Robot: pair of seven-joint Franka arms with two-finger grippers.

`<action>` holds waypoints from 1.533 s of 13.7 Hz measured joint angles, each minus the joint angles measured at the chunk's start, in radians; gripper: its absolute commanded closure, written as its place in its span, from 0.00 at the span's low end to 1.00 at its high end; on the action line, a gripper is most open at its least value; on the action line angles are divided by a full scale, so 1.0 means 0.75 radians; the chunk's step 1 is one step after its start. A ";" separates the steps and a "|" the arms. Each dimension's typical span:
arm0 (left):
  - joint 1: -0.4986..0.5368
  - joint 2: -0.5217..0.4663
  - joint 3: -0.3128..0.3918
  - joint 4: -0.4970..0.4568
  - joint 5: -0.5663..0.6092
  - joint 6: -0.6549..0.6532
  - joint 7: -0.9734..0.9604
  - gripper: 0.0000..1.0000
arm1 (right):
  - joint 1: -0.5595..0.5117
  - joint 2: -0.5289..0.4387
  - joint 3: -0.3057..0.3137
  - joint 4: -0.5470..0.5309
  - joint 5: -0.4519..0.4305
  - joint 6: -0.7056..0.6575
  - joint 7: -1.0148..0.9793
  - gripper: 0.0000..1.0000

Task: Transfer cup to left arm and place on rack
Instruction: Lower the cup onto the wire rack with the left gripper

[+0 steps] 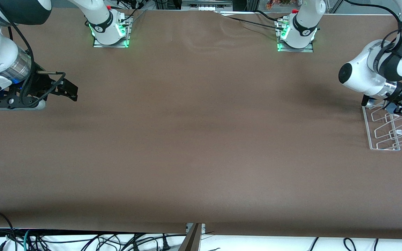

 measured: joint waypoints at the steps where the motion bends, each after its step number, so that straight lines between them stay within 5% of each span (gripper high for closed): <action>1: 0.000 -0.001 0.006 -0.017 0.018 0.010 -0.013 1.00 | 0.004 0.000 0.001 0.000 -0.001 0.000 0.001 0.01; 6: 0.002 -0.025 0.102 -0.047 0.077 0.097 -0.033 1.00 | 0.019 0.000 0.005 0.000 -0.003 0.004 0.004 0.01; 15: 0.002 -0.020 0.102 -0.144 0.208 0.110 -0.164 1.00 | 0.047 -0.001 0.038 0.029 -0.014 0.011 0.005 0.01; 16: 0.002 -0.012 0.102 -0.145 0.209 0.110 -0.176 0.86 | 0.047 -0.003 0.040 0.045 -0.014 0.011 0.005 0.01; 17: 0.002 -0.004 0.102 -0.145 0.209 0.110 -0.183 0.01 | 0.047 -0.005 0.039 0.055 -0.015 0.011 0.006 0.01; 21: -0.007 0.003 0.097 -0.134 0.210 0.110 -0.187 0.00 | 0.045 0.034 0.034 0.054 -0.031 0.011 0.012 0.01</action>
